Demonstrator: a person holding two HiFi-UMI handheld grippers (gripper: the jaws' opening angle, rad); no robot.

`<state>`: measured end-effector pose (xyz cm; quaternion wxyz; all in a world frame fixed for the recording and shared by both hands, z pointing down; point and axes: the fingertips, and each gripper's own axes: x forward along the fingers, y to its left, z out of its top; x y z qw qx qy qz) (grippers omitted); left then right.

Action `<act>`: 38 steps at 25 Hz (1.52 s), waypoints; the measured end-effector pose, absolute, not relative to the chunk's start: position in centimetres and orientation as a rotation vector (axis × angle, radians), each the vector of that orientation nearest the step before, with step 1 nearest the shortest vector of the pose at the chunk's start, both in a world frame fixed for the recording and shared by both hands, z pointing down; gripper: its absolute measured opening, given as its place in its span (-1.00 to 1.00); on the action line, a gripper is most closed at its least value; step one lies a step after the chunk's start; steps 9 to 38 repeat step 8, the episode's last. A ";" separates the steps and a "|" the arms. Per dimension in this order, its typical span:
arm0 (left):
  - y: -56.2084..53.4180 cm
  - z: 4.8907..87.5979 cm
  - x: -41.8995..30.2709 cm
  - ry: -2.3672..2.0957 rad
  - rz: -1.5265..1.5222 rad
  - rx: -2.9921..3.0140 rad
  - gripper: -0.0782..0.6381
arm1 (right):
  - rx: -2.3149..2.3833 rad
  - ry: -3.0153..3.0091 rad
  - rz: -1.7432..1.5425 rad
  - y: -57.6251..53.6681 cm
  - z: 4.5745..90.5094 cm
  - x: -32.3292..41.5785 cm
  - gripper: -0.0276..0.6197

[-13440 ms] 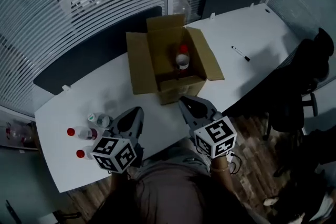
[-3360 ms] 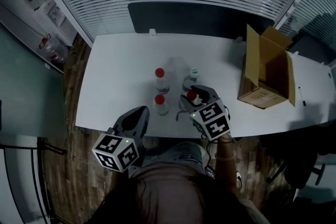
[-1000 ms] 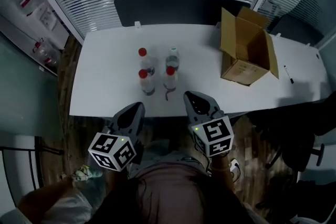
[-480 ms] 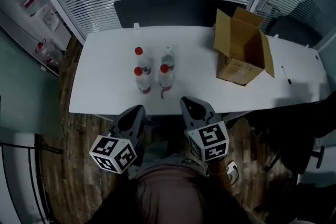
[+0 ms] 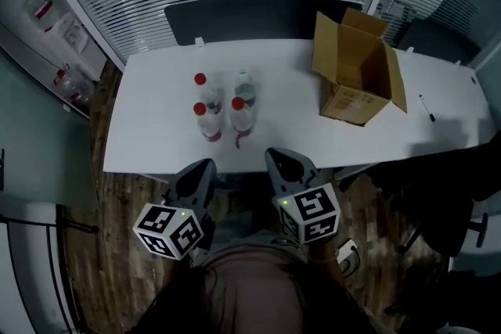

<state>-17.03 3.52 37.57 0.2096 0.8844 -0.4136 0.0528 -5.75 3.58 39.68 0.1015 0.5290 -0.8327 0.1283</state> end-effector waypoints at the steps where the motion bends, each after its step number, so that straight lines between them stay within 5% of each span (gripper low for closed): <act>1: 3.5 37.5 -17.0 -1.151 0.150 2.461 -0.76 | 1.564 -2.454 0.380 3.7 39.8 -5.7 -0.84; 38: 3.7 37.7 -16.3 -1.150 0.167 2.466 -0.76 | 1.567 -2.447 0.385 4.3 40.1 -5.2 -0.84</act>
